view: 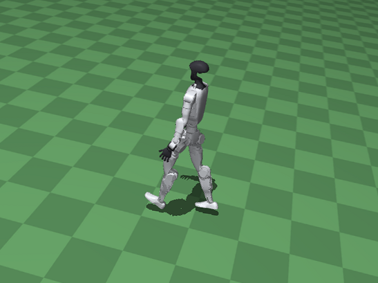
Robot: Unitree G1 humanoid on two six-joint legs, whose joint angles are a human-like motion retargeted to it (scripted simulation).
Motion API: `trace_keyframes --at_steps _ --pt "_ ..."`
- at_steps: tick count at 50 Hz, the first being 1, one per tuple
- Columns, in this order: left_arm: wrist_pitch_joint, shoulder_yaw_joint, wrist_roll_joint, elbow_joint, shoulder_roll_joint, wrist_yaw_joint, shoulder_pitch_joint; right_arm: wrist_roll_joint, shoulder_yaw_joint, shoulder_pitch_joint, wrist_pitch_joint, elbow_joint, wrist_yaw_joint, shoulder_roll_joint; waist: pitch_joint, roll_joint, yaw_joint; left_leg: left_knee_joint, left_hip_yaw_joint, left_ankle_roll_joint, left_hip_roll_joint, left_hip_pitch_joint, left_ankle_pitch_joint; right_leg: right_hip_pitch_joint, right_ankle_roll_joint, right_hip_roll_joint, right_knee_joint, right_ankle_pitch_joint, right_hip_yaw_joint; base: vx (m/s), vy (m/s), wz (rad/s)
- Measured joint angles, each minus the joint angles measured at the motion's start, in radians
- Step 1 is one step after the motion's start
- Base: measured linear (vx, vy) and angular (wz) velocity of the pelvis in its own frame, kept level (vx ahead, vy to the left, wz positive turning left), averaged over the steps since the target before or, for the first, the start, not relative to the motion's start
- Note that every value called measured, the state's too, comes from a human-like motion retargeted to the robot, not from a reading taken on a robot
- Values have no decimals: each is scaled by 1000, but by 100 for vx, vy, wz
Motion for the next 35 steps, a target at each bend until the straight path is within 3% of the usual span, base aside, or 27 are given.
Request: trace_keyframes --at_steps 10,13,15,18,20,23,26,29,33,35 --pt "-5 10 -9 -42 43 16 -19 70 79 17 -25 -17 24 17 -30 -16 -12 0 1 -21 -1 65 115 -18 5 42 173 155 13 43 21 9" --pt "-4 -2 25 -46 44 18 -10 98 86 43 -39 -16 30 11 -46 10 -42 0 -28 -21 22 97 149 -68 20 103 340 232 -13 46 17 43" --pt "21 -25 32 -46 56 24 -26 119 93 45 -21 -19 25 16 -65 17 -59 0 -49 -40 71 94 178 -204 21 182 587 282 -87 44 -4 38" --pt "31 -46 87 -38 40 20 -11 131 83 96 -29 -26 37 6 -92 43 -100 0 -85 -39 61 115 199 -312 20 180 769 379 -137 41 29 40" --pt "57 -60 124 -27 28 25 -16 135 80 125 -18 -34 37 3 -102 45 -125 0 -105 -35 33 128 190 -417 19 146 916 345 -172 37 31 31" --pt "93 -76 187 -9 13 26 -32 150 82 175 -12 -48 44 9 -98 55 -162 11 -126 -54 22 170 162 -528 -83 87 1002 183 -264 37 21 31" --pt "116 -93 233 3 -2 20 -76 160 83 215 -10 -59 59 16 -85 59 -203 38 -154 -63 8 200 129 -608 -164 31 972 51 -347 35 15 49" --pt "118 -116 247 0 -14 18 -132 163 83 250 -10 -61 74 27 -68 60 -246 58 -195 -63 -8 233 100 -654 -193 16 835 -18 -393 33 12 71" --pt "103 -151 226 -27 -26 29 -206 150 78 286 -4 -50 89 44 -41 50 -302 68 -260 -59 -37 288 68 -660 -163 31 532 23 -397 33 7 87" --pt "83 -170 203 -44 -27 48 -241 127 81 297 1 -41 86 55 -15 25 -329 68 -294 -50 -68 338 47 -659 -103 19 404 99 -389 38 4 85"
